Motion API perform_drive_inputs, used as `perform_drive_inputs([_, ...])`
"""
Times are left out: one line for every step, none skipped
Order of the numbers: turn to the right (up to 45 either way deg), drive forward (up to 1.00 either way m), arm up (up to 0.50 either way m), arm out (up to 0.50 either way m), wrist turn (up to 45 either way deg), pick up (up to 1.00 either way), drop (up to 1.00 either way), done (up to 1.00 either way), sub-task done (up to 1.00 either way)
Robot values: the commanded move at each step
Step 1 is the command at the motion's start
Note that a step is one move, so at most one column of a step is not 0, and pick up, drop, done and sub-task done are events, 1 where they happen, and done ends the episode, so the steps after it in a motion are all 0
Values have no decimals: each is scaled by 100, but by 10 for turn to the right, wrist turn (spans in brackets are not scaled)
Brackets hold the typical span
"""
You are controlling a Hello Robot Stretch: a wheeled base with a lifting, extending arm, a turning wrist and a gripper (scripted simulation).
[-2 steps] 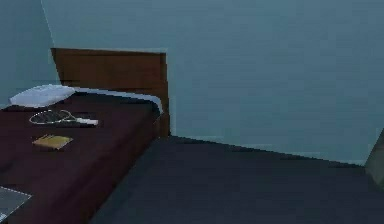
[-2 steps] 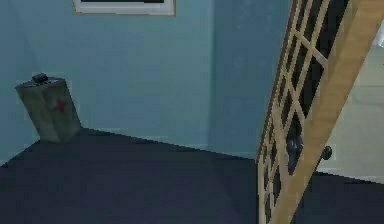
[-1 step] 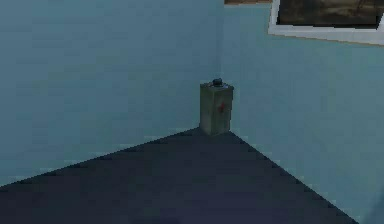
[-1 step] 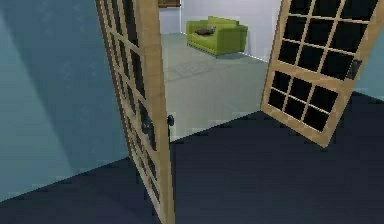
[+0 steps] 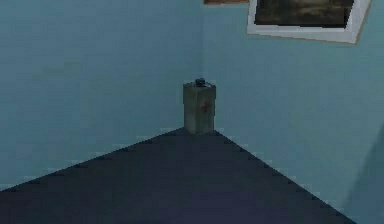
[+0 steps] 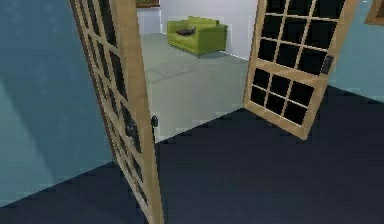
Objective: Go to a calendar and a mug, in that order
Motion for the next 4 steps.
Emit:
perform_drive_inputs([30, 0, 0, 0, 0, 0, 0, 0, 0])
perform_drive_inputs([0, 100, 0, 0, 0, 0, 0, 0, 0])
perform_drive_inputs([0, 55, 0, 0, 0, 0, 0, 0, 0])
perform_drive_inputs([0, 0, 0, 0, 0, 0, 0, 100, 0])
